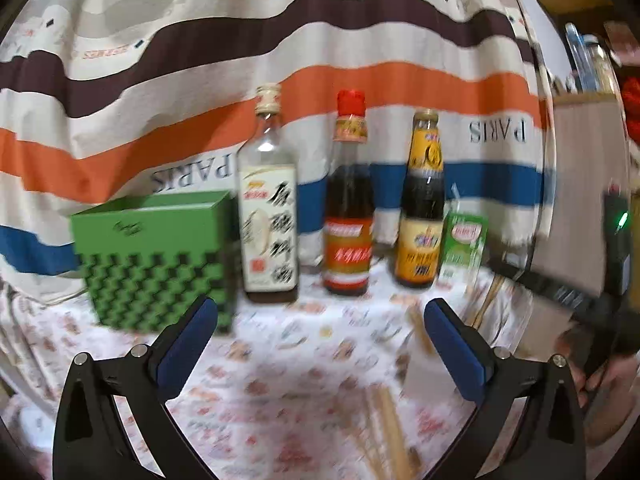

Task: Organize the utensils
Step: 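Open both grippers to drop the chopsticks into the cup and withdraw, then close the right gripper on the metal fork while the left gripper grasps a chopstick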

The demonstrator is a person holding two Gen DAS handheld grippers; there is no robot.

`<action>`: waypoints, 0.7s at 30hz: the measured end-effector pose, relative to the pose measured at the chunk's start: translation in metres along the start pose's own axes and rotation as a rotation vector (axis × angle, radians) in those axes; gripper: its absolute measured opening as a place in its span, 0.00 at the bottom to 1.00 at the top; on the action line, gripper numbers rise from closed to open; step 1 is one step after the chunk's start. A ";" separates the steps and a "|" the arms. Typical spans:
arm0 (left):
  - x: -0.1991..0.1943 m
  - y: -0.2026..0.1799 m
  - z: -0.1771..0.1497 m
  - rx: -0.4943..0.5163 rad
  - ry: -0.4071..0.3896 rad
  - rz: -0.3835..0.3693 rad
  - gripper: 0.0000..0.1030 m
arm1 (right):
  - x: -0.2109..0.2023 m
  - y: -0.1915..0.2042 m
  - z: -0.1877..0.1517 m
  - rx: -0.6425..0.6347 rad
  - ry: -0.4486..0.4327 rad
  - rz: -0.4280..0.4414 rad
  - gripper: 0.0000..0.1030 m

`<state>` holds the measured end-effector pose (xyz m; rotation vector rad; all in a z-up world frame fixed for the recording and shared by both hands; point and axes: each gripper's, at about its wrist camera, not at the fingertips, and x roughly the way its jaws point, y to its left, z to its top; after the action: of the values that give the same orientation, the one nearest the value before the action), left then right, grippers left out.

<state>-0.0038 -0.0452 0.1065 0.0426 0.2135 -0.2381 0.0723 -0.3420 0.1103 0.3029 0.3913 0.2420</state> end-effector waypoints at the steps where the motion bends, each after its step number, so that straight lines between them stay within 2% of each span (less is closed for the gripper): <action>1: -0.003 0.001 -0.006 0.012 0.017 0.003 1.00 | -0.007 0.003 -0.003 0.003 -0.002 -0.004 0.99; 3: -0.008 0.003 -0.020 0.013 0.049 -0.003 1.00 | -0.018 0.005 -0.011 0.020 0.020 0.013 0.99; 5: -0.007 0.003 -0.035 0.009 0.104 -0.023 1.00 | -0.022 0.008 -0.021 0.028 0.079 0.034 0.99; 9: 0.004 0.000 -0.067 -0.014 0.182 -0.017 1.00 | -0.026 0.009 -0.043 0.031 0.136 0.042 0.99; 12: 0.023 0.001 -0.090 -0.042 0.284 -0.018 1.00 | -0.021 0.003 -0.061 0.008 0.153 0.000 0.99; 15: 0.041 0.003 -0.105 -0.052 0.376 -0.048 1.00 | -0.004 -0.003 -0.071 -0.010 0.218 -0.034 0.99; 17: 0.055 0.004 -0.117 -0.062 0.470 -0.031 1.00 | 0.010 -0.007 -0.079 -0.046 0.273 -0.104 0.99; 19: 0.064 0.006 -0.128 -0.093 0.551 -0.044 1.00 | 0.019 -0.011 -0.085 -0.045 0.325 -0.143 0.99; 21: 0.066 0.007 -0.133 -0.129 0.582 -0.077 1.00 | 0.024 -0.016 -0.089 -0.026 0.359 -0.137 0.99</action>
<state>0.0335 -0.0446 -0.0372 -0.0259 0.8102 -0.2842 0.0600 -0.3282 0.0189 0.2056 0.7606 0.1660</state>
